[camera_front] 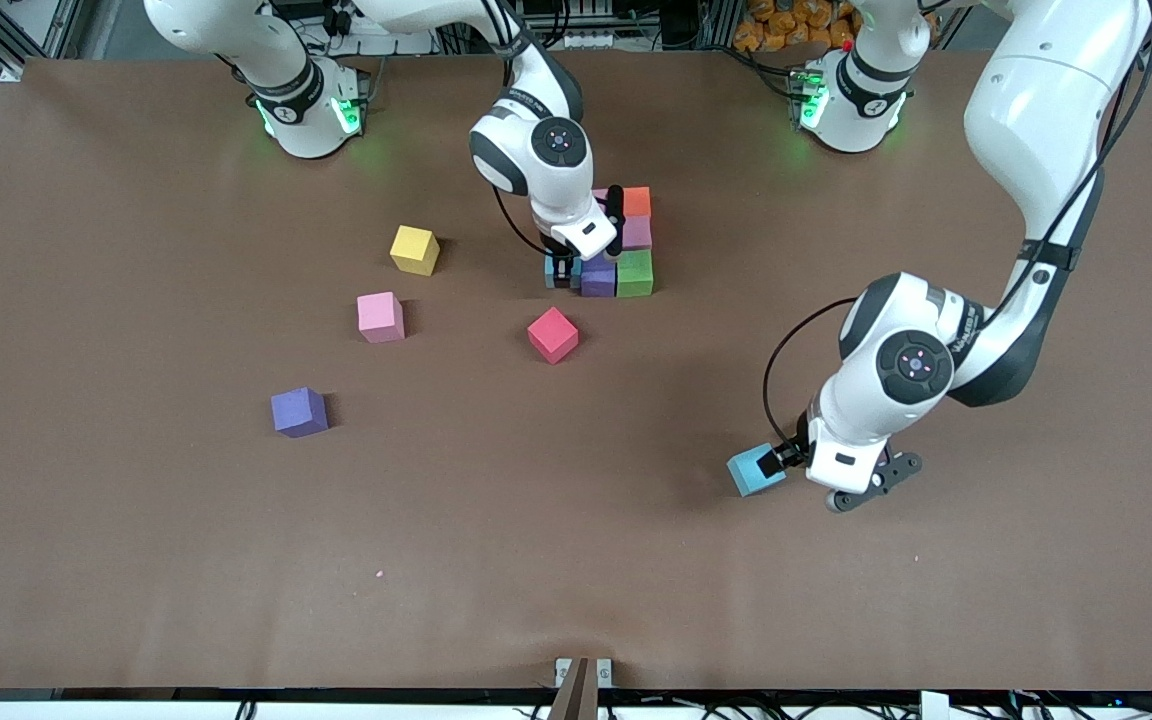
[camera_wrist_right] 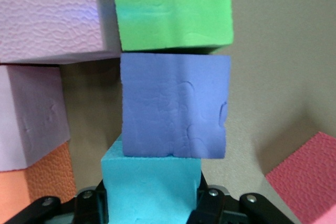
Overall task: Form number 2 with 11 blocks
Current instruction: 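Place cyan beside purple with the right gripper while the left gripper grasps cyan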
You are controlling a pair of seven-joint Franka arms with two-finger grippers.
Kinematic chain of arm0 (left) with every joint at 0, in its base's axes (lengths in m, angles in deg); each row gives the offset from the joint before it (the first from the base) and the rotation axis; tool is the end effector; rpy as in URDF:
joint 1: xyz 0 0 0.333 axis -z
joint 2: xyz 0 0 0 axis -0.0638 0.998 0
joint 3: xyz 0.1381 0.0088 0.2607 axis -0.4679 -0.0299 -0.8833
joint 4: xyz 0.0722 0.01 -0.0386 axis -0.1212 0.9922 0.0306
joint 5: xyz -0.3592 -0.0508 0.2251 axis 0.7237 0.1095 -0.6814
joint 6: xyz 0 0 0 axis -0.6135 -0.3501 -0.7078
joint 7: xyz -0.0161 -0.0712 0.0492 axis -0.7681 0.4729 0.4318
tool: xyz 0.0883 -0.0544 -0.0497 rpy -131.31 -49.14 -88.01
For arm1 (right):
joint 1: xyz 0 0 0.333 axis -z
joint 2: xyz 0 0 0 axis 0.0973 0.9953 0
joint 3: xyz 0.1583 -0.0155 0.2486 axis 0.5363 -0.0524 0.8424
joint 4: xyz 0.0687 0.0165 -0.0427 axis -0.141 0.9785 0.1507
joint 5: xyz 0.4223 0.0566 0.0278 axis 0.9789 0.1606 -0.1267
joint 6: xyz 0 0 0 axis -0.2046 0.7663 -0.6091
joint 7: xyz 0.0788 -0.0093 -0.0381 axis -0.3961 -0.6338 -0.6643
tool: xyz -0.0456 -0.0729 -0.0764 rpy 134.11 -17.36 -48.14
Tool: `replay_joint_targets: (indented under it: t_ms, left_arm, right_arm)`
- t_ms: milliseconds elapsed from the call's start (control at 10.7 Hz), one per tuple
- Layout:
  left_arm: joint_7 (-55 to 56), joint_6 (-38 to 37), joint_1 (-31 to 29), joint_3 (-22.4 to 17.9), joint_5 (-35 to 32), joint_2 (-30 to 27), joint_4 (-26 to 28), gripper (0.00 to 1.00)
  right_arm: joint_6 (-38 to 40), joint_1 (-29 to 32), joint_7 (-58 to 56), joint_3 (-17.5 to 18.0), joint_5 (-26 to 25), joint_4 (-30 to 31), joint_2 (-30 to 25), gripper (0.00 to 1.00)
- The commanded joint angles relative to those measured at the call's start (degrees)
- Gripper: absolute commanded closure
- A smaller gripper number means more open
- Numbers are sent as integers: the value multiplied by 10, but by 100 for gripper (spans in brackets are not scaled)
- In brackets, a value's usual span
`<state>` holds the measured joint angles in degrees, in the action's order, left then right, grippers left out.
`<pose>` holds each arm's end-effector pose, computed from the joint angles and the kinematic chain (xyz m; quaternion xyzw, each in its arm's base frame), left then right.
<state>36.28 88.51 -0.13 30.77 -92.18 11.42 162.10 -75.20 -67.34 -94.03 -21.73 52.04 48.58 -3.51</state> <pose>0.6921 -0.2319 0.2511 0.9723 0.2314 0.0222 0.0248 0.3425 0.5111 0.1462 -0.7211 -0.6926 0.0181 0.0023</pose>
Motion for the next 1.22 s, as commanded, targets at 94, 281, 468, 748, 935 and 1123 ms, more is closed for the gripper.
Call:
replay_joint_targets:
  t_ms: [94,281,468,748,935,1123]
  left_arm:
    - [-13,-13,4,-3,-12,27,-35,0]
    - [-27,-11,12,-5,-12,47,-54,0]
    - [-26,-11,25,-7,-13,63,-71,0]
    - [-25,-12,52,-27,-10,79,-89,0]
    - [-25,-12,71,-48,-10,82,-91,0]
    - [-25,-11,71,-49,-9,88,-94,0]
  right_arm:
    - [0,-3,7,-4,-1,-9,6,52]
    - [0,-1,9,-4,-1,-9,6,52]
    - [0,-2,9,-4,0,-9,6,51]
    - [-1,1,9,-4,0,-10,6,49]
    - [0,2,10,-4,0,-10,6,33]
    - [1,3,11,-4,1,-11,5,0]
